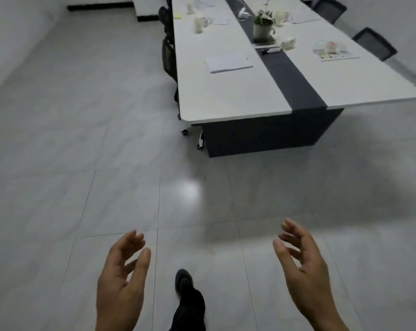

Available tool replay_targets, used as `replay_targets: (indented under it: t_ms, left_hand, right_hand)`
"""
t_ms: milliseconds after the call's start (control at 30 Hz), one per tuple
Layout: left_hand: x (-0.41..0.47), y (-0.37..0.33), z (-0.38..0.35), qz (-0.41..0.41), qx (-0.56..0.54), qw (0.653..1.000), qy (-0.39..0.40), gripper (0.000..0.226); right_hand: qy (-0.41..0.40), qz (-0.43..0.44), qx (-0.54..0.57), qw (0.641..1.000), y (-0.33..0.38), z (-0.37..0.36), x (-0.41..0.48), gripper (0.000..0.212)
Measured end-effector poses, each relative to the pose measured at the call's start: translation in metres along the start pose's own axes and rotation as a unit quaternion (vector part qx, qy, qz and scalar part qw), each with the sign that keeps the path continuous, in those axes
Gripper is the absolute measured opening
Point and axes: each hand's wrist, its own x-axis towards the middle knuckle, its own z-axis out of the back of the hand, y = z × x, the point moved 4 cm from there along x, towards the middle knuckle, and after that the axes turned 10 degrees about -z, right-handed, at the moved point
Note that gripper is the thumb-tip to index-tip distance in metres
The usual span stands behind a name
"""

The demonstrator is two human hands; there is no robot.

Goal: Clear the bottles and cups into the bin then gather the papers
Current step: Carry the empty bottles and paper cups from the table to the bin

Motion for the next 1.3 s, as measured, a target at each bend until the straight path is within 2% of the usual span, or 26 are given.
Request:
replay_targets:
  t_ms: [100,167,333,467,700,833,1067,1300]
  left_hand:
    - [0.049,0.04,0.026,0.028,-0.002,0.997,-0.07,0.053]
    - [0.089,0.056,0.04,0.044,-0.002,0.995,-0.088,0.053]
    - [0.208,0.059,0.068,0.036,0.014,0.997,-0.069,0.045]
    - [0.301,0.062,0.07,0.027,0.015,0.998,-0.058,0.041]
    - [0.506,0.123,0.018,0.031,0.04,0.998,-0.025,0.042]
    - [0.633,0.127,-0.002,0.049,0.051,0.997,-0.002,0.04]
    - [0.831,0.133,-0.001,0.051,0.035,0.997,-0.047,0.043]
    - [1.021,0.221,-0.004,0.102,0.026,0.993,-0.061,0.043]
  right_hand:
    - [0.05,0.029,-0.042,0.997,0.032,-0.078,0.047,0.047]
    - [0.071,0.039,-0.046,0.996,0.058,-0.122,0.079,0.048]
    - [0.108,0.061,-0.047,0.991,0.128,-0.205,0.149,0.055]
    - [0.095,0.074,-0.055,0.991,0.165,-0.247,0.205,0.053]
    - [0.05,0.053,-0.04,0.997,0.193,-0.365,0.371,0.055]
    - [0.073,0.024,-0.034,0.996,0.246,-0.432,0.477,0.053]
    - [0.127,0.061,-0.068,0.988,0.381,-0.554,0.632,0.054]
    - [0.142,0.046,-0.097,0.984,0.437,-0.705,0.78,0.057]
